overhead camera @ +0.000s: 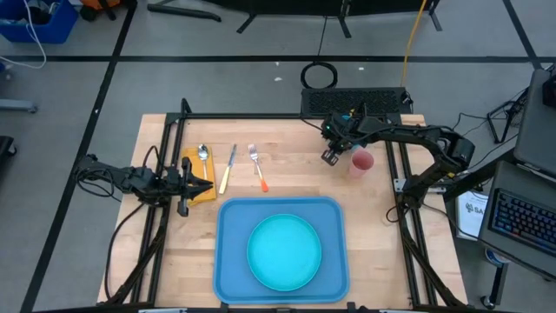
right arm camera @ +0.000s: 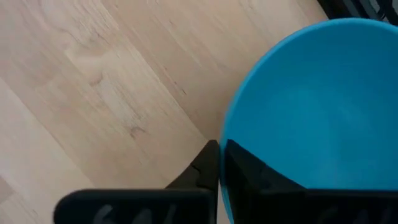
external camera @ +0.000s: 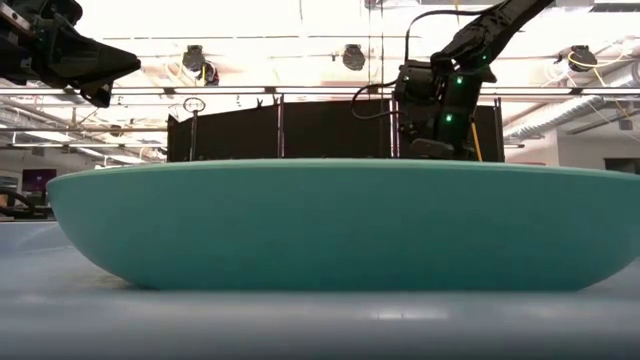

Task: Set up tray
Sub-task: Put the blue bowl on top of the blue plate

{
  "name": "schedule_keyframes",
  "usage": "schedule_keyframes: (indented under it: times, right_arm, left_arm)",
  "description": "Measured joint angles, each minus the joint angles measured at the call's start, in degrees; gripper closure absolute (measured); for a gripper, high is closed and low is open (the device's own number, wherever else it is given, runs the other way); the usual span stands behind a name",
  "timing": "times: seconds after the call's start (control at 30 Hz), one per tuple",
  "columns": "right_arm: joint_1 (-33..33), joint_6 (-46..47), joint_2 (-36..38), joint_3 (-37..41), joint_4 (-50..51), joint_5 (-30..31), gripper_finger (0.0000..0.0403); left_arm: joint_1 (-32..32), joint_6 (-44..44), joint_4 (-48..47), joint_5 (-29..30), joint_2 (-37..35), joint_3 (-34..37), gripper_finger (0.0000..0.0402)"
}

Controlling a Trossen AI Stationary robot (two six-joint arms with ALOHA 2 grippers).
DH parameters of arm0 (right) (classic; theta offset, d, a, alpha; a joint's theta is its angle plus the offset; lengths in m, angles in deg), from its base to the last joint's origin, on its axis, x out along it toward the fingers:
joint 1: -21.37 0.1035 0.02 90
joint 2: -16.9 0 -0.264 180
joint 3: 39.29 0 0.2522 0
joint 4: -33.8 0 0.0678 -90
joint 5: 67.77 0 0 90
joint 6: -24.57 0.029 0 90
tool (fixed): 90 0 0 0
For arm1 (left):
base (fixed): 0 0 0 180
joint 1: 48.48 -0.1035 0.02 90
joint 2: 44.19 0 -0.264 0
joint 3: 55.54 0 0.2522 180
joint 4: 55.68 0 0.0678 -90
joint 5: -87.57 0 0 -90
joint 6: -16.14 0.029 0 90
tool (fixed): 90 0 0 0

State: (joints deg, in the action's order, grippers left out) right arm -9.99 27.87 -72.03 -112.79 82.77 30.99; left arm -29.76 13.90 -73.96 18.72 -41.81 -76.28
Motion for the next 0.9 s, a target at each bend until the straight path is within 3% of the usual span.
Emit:
schedule_keyframes:
  times: [0.43, 0.9]
  right_arm:
    - [5.20, -1.75, 0.00, -0.82, -1.06, 3.47, 0.0401]
    - [13.91, -2.26, 0.00, -7.75, -1.15, 3.48, 0.0402]
  left_arm:
    - [0.01, 0.04, 0.00, 0.00, 0.00, 0.00, 0.0355]
    - [0.01, 0.04, 0.00, 0.00, 0.00, 0.00, 0.0355]
